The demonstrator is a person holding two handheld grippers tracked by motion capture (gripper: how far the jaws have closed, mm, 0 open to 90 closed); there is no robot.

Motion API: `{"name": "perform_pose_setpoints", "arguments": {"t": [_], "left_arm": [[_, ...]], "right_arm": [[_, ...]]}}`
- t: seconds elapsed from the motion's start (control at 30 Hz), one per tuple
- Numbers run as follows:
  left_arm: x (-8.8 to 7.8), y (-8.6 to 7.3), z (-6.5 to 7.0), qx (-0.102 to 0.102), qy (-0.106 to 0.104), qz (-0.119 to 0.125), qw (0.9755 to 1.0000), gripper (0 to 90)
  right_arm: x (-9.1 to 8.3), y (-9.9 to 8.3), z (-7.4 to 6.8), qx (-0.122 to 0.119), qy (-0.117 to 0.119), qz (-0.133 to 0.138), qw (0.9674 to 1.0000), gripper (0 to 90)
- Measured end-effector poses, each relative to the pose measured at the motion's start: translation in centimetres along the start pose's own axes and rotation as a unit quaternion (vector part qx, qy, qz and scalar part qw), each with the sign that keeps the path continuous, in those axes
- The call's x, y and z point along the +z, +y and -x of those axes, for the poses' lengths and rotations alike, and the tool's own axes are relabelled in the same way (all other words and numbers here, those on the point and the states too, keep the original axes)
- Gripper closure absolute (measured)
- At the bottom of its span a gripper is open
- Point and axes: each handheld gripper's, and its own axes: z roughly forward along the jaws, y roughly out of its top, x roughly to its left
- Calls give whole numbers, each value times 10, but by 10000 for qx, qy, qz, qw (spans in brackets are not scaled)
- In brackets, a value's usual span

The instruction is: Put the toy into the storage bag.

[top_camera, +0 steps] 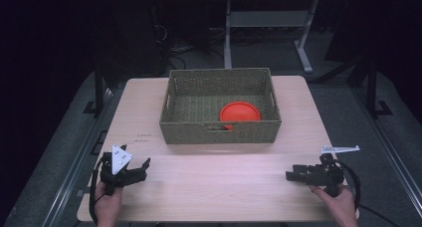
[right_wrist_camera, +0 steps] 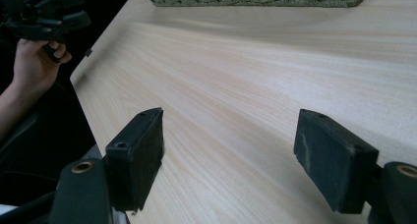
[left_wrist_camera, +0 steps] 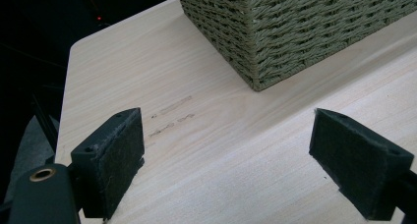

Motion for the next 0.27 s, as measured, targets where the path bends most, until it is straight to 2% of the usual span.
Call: {"name": "perform_pose_setpoints", "arguments": {"t": [0.07, 0.1, 0.2, 0.27], "left_arm": [[0, 0, 0, -2, -1, -5, 10000, 129], [0, 0, 0, -6, -9, 2, 10000, 129], [1, 0, 0, 28, -20, -13, 10000, 128], [1, 1, 0, 43, -22, -11, 10000, 129]], "right_arm": [[-1, -3, -1, -6, -27, 38, 10000, 259], [-3, -7, -4, -95, -104, 64, 9999, 253], [-5, -15, -9, -195, -94, 221, 9995, 249], [-5, -18, -11, -272, -60, 233, 9993, 246]]}}
